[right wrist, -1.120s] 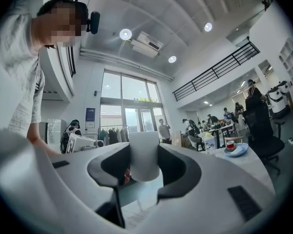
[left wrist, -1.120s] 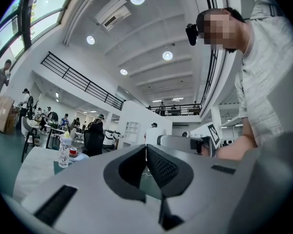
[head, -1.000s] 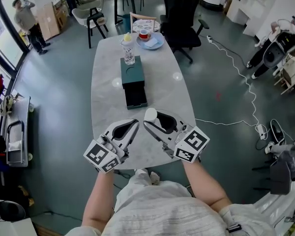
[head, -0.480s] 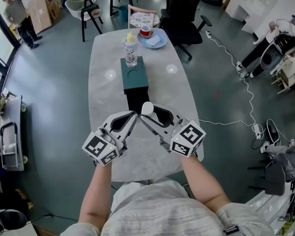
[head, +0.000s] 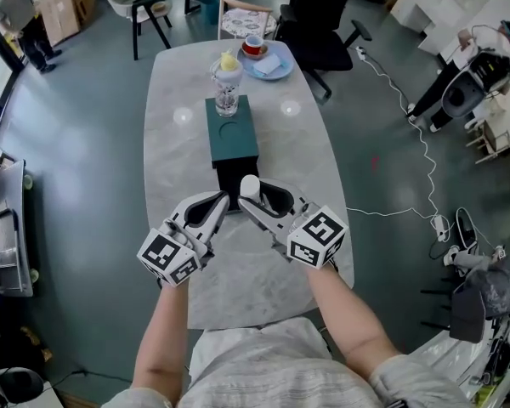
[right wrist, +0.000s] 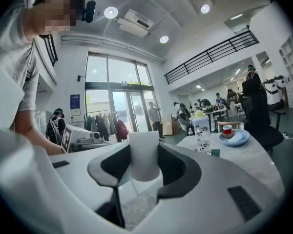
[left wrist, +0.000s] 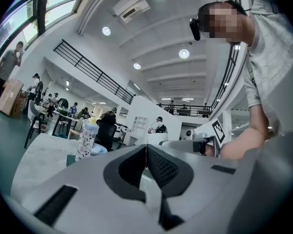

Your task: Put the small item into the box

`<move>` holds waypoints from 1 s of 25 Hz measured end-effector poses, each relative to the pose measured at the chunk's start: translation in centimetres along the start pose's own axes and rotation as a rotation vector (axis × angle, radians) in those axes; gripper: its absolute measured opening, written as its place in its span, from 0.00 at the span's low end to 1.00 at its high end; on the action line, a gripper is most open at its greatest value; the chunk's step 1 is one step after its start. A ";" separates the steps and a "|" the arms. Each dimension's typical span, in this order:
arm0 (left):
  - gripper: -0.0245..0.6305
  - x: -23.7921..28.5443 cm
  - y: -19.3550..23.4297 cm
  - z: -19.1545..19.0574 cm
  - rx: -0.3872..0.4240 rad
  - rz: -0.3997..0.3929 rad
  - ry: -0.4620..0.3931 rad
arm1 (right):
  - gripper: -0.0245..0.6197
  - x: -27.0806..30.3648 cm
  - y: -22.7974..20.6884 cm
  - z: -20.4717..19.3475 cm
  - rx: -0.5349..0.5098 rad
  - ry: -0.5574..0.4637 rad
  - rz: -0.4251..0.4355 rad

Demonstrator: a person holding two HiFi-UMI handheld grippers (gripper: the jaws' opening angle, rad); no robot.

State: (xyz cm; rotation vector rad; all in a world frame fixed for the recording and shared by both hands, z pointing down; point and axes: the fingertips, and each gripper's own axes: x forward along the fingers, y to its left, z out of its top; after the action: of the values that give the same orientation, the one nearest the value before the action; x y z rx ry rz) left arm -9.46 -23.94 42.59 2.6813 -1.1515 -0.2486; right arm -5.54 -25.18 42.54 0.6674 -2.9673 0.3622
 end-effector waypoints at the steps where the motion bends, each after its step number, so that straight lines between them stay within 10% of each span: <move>1: 0.07 0.3 0.5 -0.5 -0.007 0.009 0.002 | 0.34 0.4 -0.6 -0.5 0.002 0.010 0.003; 25: 0.07 3.8 9.1 -9.8 -0.095 0.136 0.087 | 0.34 7.7 -9.9 -15.5 0.007 0.381 -0.007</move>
State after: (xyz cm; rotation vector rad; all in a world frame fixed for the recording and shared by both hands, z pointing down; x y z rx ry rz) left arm -10.83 -31.58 54.11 2.4939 -1.2555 -0.1589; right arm -7.83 -33.23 60.66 0.5384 -2.6031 0.4439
